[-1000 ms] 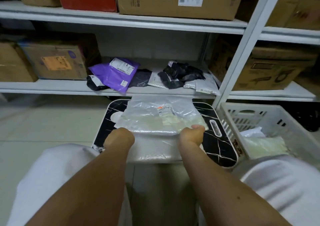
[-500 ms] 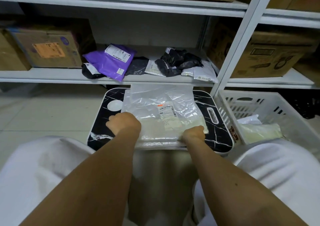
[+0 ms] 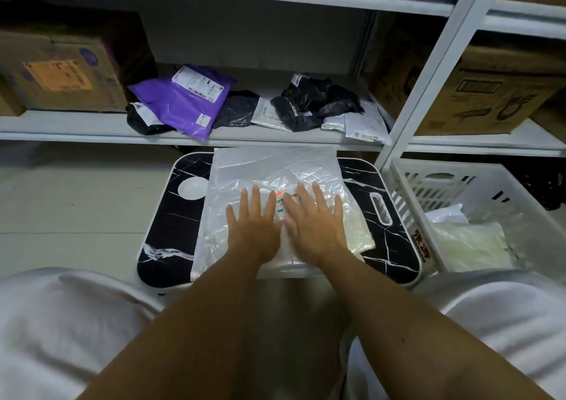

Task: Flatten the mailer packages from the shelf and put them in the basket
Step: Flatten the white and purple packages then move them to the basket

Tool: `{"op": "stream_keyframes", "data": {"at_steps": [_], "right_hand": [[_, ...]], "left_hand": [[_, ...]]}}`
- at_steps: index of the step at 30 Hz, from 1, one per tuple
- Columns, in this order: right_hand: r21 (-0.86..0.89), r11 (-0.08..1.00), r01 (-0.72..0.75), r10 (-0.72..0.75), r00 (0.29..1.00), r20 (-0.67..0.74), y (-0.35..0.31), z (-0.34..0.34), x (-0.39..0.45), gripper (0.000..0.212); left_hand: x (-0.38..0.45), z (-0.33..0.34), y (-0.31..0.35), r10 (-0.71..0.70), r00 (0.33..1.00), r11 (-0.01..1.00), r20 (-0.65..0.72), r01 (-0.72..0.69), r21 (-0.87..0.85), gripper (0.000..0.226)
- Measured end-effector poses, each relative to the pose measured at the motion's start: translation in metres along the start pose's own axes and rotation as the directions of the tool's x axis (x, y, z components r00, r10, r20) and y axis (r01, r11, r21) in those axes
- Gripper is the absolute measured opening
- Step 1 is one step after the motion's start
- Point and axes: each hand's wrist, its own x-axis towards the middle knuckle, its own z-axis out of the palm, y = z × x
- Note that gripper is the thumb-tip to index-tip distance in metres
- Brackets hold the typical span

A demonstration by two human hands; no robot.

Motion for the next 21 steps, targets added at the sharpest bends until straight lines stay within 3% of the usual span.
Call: {"op": "stream_keyframes", "data": {"at_steps": [5, 16, 21], "right_hand": [[0.054, 0.999, 0.001, -0.008, 0.992, 0.125, 0.009, 0.04, -0.005, 0.058], [0.114, 0.991, -0.068, 0.043, 0.977, 0.21, 0.008, 0.063, -0.014, 0.067], [0.103, 0.993, -0.063, 0.05, 0.991, 0.123, 0.011, 0.052, 0.005, 0.056]], "left_hand": [[-0.005, 0.036, -0.008, -0.002, 1.0, 1.0, 0.025, 0.002, 0.004, 0.064], [-0.013, 0.056, -0.009, 0.016, 0.998, 1.0, 0.066, -0.016, 0.001, 0.074], [0.002, 0.038, -0.004, -0.026, 0.999, 1.0, -0.034, 0.027, 0.004, 0.064]]}}
